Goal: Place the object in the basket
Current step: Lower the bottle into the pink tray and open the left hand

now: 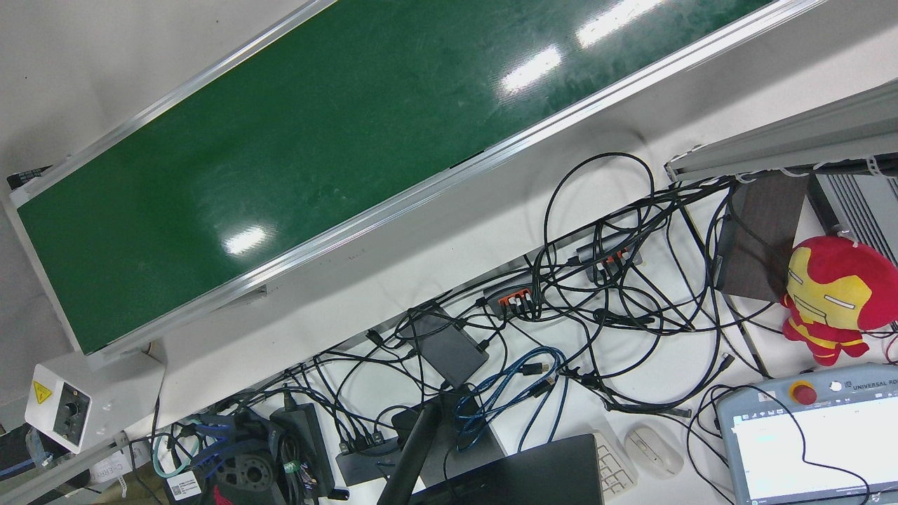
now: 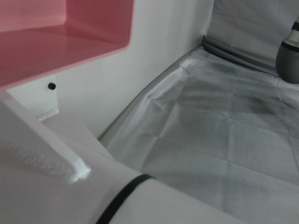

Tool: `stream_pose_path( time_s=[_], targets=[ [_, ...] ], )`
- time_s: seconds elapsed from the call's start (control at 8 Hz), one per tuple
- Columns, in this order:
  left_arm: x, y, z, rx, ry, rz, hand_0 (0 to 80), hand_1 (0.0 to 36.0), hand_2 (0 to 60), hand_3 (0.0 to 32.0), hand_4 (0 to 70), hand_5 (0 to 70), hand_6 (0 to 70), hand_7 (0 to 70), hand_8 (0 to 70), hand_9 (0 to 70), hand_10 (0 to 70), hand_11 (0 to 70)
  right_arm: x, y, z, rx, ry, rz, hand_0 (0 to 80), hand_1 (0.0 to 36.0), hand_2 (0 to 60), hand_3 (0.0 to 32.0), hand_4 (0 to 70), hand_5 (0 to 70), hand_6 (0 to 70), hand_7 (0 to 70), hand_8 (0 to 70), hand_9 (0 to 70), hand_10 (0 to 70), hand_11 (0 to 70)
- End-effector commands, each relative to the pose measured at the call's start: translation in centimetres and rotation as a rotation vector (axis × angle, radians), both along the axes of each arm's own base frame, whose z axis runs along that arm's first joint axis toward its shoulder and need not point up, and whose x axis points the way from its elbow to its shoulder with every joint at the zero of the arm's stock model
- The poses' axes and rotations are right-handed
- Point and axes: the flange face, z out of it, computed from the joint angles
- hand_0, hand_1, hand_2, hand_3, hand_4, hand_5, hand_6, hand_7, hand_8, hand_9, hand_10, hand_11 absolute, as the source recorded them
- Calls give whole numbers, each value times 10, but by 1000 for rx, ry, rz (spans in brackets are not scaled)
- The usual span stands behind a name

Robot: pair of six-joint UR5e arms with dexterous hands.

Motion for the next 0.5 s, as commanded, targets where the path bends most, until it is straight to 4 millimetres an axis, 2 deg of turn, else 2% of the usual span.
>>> stream_pose_path(
  time_s=[0.0,0.12,0.38],
  targets=[
    [-55,9,7,-4,-53,5,250,0,0,0,87,507,72,121,196,240,250,359,0,0,0,0,0,0,0,0,0,0,0,0,0,0,0,0,0,0],
    [-69,12,18,-2,-39,7,0,0,0,0,61,414,27,51,157,190,210,294,0,0,0,0,0,0,0,0,0,0,0,0,0,0,0,0,0,0],
    [-69,12,17,1,-24,7,0,0,0,0,37,266,0,23,126,153,160,218,0,0,0,0,0,0,0,0,0,0,0,0,0,0,0,0,0,0]
  ],
)
